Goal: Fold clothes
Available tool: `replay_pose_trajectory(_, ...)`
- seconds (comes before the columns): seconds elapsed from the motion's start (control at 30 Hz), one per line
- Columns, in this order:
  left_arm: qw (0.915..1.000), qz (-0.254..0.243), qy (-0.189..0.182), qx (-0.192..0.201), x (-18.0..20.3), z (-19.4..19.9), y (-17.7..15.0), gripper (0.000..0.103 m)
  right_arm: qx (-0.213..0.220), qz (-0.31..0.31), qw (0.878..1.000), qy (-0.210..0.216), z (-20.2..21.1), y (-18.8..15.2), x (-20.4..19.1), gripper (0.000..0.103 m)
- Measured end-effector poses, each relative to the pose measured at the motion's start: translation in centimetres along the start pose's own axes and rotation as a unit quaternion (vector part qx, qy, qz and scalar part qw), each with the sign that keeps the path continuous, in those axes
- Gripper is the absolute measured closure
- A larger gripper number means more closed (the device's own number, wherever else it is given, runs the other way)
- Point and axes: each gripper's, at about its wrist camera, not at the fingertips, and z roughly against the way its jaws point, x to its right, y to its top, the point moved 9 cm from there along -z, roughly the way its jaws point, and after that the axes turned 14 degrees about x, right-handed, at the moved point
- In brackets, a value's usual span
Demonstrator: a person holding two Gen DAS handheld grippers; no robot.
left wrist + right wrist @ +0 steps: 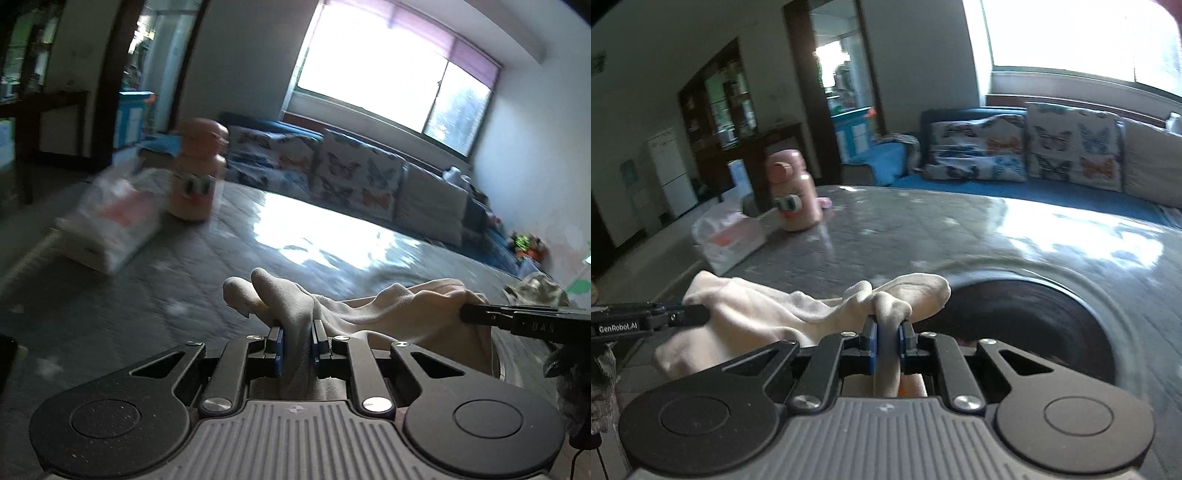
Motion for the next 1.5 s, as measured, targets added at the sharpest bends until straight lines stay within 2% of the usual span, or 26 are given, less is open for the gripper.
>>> replay_pose_trajectory(0.13, 0.9992, 0.004, 0.035, 0.016, -3.1, 1.0, 1.7, 0.087, -0.002, 0.008, 0.999, 0.033, -2.9, 0.9, -3.0, 0.094)
replay_pose_trajectory(0.33, 0.9973, 0.009, 0.072, 0.015, -6.3, 1.0, 2.0, 0.087, -0.005, 0.009, 0.998, 0.057, -6.5, 1.3, -5.4, 0.094)
replay_pose_trajectory(0.5, 0.9959, 0.005, 0.090, 0.010, -7.4, 0.9, 1.5, 0.081, -0.038, 0.016, 0.999, 0.033, -9.4, -0.7, -4.6, 0.089)
replay_pose_trajectory(0.57, 0.9952, 0.004, 0.098, 0.008, -7.9, 0.8, 1.3, 0.079, -0.037, 0.025, 0.999, 0.023, -9.5, -0.9, -4.2, 0.087)
replay_pose_trajectory(0.63, 0.9944, 0.002, 0.105, 0.005, -8.4, 0.8, 1.2, 0.069, -0.036, 0.034, 0.999, 0.016, -9.4, -1.1, -3.8, 0.087)
replay_pose_trajectory(0.73, 0.9933, -0.001, 0.116, 0.002, -9.0, 0.7, 0.9, 0.066, -0.035, 0.046, 0.998, 0.021, -9.7, -1.0, -4.5, 0.082)
replay_pose_trajectory(0.8, 0.9940, -0.006, 0.109, 0.008, -8.5, 0.4, 1.5, 0.066, -0.039, 0.051, 0.997, 0.032, -9.9, -1.2, -5.2, 0.082)
replay_pose_trajectory(1.03, 0.9974, -0.034, 0.063, -0.014, -5.7, -2.8, 0.7, 0.069, -0.054, 0.069, 0.994, 0.072, -10.6, -1.8, -7.7, 0.082)
replay_pose_trajectory(1.2, 0.9959, -0.064, 0.055, -0.032, -5.4, -5.2, 0.4, 0.070, -0.063, 0.096, 0.989, 0.092, -12.5, -2.1, -9.4, 0.081)
replay_pose_trajectory(1.27, 0.9951, -0.074, 0.053, -0.037, -5.5, -5.8, 0.2, 0.068, -0.066, 0.101, 0.988, 0.098, -13.1, -1.9, -9.5, 0.076)
replay_pose_trajectory(1.33, 0.9942, -0.084, 0.052, -0.043, -5.6, -6.4, -0.1, 0.066, -0.070, 0.109, 0.986, 0.103, -13.9, -1.8, -9.5, 0.066)
replay_pose_trajectory(1.5, 0.9913, -0.109, 0.047, -0.057, -5.8, -7.9, -0.6, 0.066, -0.078, 0.120, 0.982, 0.123, -14.9, -2.1, -9.7, 0.066)
